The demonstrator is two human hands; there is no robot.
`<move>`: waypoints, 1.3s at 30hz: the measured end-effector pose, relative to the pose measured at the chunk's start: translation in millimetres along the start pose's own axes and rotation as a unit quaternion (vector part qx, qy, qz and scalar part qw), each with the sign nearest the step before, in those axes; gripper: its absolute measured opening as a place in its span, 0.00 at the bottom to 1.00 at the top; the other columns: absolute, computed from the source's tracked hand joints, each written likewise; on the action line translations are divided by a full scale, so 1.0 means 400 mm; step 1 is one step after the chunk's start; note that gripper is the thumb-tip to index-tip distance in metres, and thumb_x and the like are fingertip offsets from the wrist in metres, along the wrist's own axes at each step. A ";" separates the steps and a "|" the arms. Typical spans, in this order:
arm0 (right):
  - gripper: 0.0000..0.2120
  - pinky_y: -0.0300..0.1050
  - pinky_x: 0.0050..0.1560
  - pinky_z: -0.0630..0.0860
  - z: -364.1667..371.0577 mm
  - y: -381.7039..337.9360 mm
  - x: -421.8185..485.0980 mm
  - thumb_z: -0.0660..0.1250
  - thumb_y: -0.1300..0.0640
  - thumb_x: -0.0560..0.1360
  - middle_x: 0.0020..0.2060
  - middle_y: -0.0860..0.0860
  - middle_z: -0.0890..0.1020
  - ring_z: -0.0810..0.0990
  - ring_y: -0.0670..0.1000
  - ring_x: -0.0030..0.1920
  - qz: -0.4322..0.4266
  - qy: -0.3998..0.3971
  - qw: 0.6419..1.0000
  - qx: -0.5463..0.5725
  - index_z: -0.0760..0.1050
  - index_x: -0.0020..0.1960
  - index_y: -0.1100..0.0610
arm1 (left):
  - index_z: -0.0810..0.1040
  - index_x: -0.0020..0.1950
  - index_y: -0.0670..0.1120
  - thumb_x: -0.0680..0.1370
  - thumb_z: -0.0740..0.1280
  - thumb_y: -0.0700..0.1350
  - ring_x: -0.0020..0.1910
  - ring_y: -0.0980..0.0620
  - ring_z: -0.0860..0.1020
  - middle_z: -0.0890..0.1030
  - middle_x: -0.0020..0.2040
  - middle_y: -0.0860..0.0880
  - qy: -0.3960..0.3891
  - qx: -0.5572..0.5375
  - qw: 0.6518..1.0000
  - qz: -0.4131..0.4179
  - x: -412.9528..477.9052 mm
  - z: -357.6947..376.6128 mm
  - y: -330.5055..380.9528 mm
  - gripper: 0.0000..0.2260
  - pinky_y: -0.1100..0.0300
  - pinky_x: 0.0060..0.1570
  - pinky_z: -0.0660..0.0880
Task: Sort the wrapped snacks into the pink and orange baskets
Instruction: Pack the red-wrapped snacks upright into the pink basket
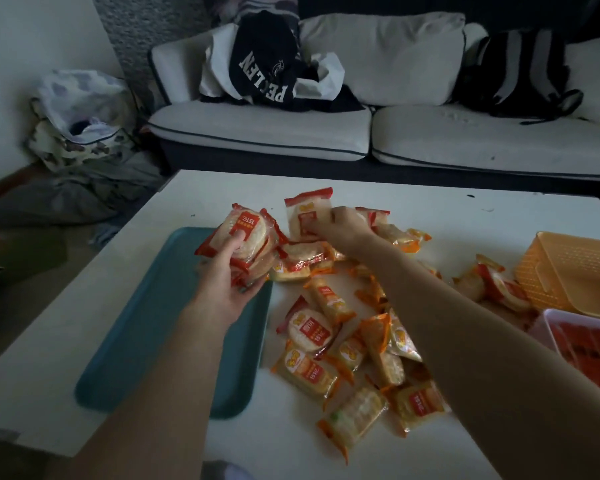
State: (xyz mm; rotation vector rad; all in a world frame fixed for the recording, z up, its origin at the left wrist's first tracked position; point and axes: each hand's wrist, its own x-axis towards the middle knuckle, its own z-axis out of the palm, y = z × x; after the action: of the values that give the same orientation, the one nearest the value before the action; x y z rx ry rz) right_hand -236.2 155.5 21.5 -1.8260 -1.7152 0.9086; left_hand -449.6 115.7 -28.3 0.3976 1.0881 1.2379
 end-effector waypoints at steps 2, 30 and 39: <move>0.14 0.41 0.37 0.75 0.049 -0.018 0.041 0.62 0.45 0.83 0.44 0.53 0.80 0.78 0.48 0.40 0.032 -0.046 0.996 0.067 0.74 0.54 0.57 | 0.75 0.70 0.49 0.62 0.82 0.56 0.59 0.46 0.84 0.83 0.62 0.44 0.009 -0.032 0.999 0.002 0.014 0.011 -0.010 0.38 0.48 0.58 0.81; 0.22 0.54 0.49 0.84 0.026 0.038 -0.097 0.63 0.42 0.80 0.53 0.58 0.83 0.85 0.58 0.49 0.174 -0.050 0.896 0.404 0.73 0.64 0.59 | 0.77 0.69 0.51 0.63 0.80 0.61 0.59 0.43 0.84 0.85 0.59 0.44 -0.078 0.111 0.991 -0.015 -0.049 0.097 -0.068 0.37 0.45 0.59 0.79; 0.27 0.66 0.55 0.81 0.042 0.039 -0.154 0.63 0.36 0.79 0.56 0.59 0.83 0.82 0.62 0.55 0.173 -0.035 0.840 0.512 0.77 0.61 0.58 | 0.80 0.64 0.49 0.70 0.75 0.60 0.54 0.44 0.85 0.87 0.53 0.43 -0.071 0.126 0.990 0.000 -0.079 0.147 -0.078 0.26 0.49 0.54 0.82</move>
State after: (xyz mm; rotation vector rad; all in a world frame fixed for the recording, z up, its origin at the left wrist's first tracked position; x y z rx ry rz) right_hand -237.9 91.4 7.7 -1.3178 -0.6114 1.6313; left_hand -381.6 94.0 -9.8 0.6682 1.1238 1.0580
